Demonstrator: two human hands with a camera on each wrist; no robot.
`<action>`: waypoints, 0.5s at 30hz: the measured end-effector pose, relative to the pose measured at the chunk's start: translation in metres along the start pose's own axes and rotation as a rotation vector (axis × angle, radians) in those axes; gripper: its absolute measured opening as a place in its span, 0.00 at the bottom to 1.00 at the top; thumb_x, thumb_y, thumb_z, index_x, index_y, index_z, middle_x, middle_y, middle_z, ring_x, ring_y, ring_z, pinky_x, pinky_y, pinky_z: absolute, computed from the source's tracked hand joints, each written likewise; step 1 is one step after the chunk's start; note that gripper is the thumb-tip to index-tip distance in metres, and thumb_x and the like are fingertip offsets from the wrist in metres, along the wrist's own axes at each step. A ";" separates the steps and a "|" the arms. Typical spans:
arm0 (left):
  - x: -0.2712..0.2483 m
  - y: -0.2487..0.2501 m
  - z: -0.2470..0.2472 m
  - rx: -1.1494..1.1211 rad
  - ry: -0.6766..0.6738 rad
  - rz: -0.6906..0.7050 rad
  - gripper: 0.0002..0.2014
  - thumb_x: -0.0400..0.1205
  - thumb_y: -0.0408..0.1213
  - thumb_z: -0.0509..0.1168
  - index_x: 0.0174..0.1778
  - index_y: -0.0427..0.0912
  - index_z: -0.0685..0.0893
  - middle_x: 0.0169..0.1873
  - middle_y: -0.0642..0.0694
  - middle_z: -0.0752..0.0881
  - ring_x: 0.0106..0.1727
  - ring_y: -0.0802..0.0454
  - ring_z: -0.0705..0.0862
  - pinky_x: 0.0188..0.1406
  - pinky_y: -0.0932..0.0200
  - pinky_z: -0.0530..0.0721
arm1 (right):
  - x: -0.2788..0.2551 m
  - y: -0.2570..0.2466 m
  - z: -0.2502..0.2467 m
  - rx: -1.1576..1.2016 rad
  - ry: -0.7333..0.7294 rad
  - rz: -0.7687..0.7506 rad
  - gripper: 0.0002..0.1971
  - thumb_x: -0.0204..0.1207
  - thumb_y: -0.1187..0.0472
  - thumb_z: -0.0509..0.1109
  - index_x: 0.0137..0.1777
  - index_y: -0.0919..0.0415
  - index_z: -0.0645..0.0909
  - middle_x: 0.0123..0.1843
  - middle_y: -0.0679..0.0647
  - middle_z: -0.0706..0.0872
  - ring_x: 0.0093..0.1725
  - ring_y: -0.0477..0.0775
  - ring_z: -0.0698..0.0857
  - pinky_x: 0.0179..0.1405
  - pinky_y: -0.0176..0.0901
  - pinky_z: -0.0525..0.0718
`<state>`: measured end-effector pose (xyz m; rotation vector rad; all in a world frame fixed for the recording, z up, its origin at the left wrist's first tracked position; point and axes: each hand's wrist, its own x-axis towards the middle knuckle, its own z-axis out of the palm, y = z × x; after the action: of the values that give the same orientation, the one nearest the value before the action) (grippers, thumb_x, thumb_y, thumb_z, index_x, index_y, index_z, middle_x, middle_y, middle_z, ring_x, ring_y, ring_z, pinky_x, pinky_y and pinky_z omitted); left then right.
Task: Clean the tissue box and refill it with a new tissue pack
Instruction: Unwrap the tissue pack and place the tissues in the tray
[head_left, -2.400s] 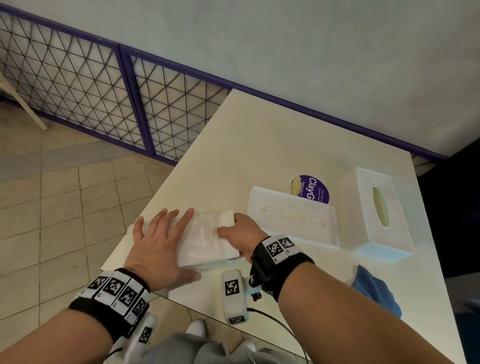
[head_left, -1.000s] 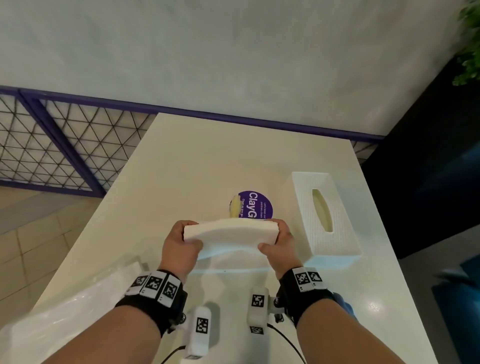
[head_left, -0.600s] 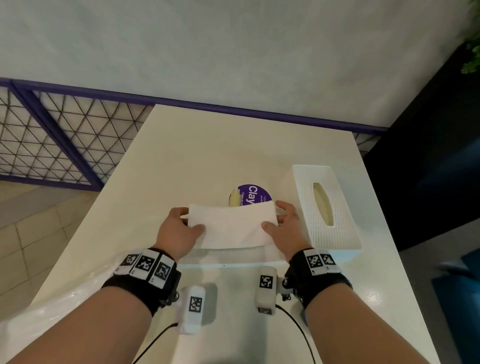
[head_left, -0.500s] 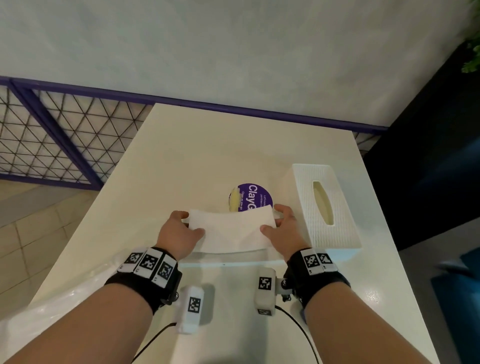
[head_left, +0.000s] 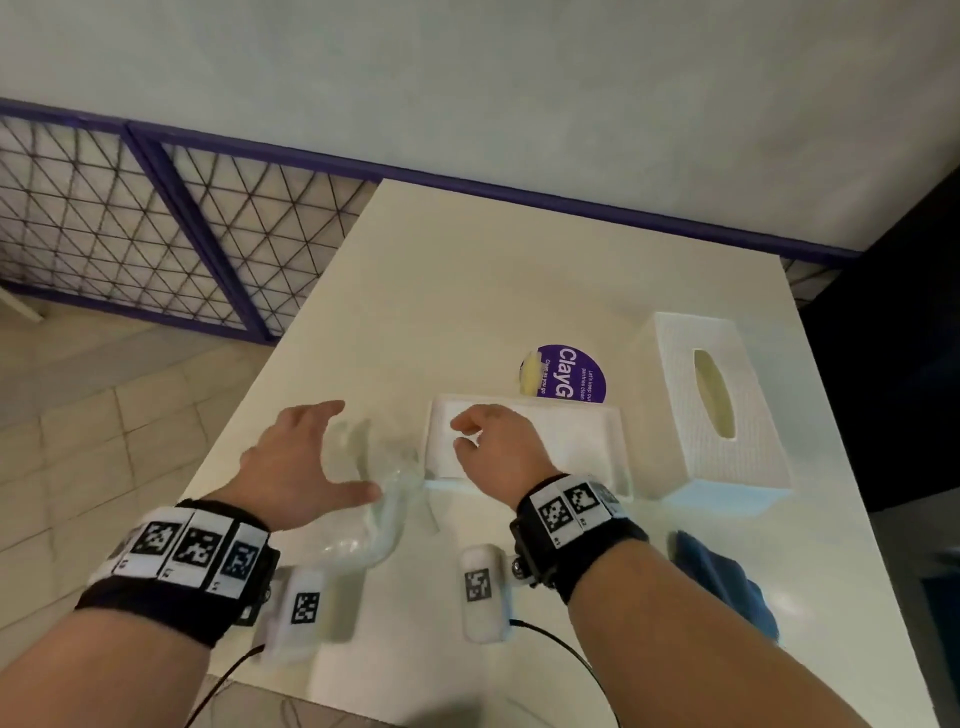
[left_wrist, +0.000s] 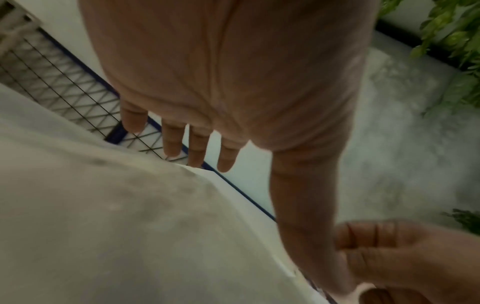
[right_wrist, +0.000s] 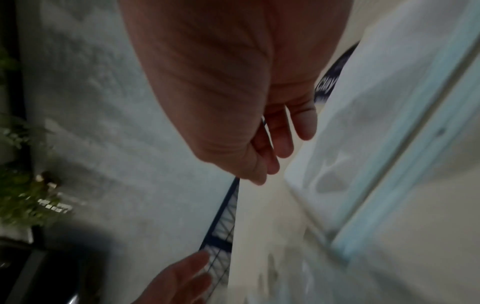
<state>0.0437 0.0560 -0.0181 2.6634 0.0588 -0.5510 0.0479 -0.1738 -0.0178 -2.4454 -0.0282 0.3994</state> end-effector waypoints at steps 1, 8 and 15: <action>-0.006 -0.009 0.000 0.076 -0.045 -0.010 0.63 0.54 0.70 0.76 0.82 0.59 0.50 0.80 0.49 0.58 0.78 0.45 0.64 0.76 0.39 0.65 | 0.002 -0.012 0.010 -0.012 -0.029 -0.046 0.15 0.81 0.61 0.62 0.65 0.56 0.81 0.66 0.51 0.83 0.64 0.52 0.81 0.67 0.42 0.77; -0.045 -0.054 0.020 0.290 -0.133 -0.026 0.77 0.46 0.73 0.76 0.77 0.63 0.23 0.84 0.48 0.39 0.84 0.45 0.41 0.80 0.33 0.40 | 0.027 -0.063 0.078 -0.234 -0.306 -0.101 0.26 0.77 0.63 0.62 0.76 0.53 0.70 0.72 0.55 0.75 0.71 0.59 0.76 0.71 0.53 0.76; -0.049 -0.070 0.038 0.288 -0.027 0.029 0.75 0.50 0.72 0.75 0.78 0.61 0.24 0.84 0.47 0.45 0.83 0.44 0.48 0.80 0.36 0.47 | 0.030 -0.076 0.098 -0.244 -0.313 0.013 0.30 0.74 0.55 0.69 0.75 0.60 0.67 0.70 0.61 0.77 0.66 0.63 0.80 0.63 0.52 0.82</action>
<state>-0.0244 0.1057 -0.0584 2.9286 -0.0720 -0.6275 0.0541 -0.0514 -0.0521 -2.5961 -0.2046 0.8234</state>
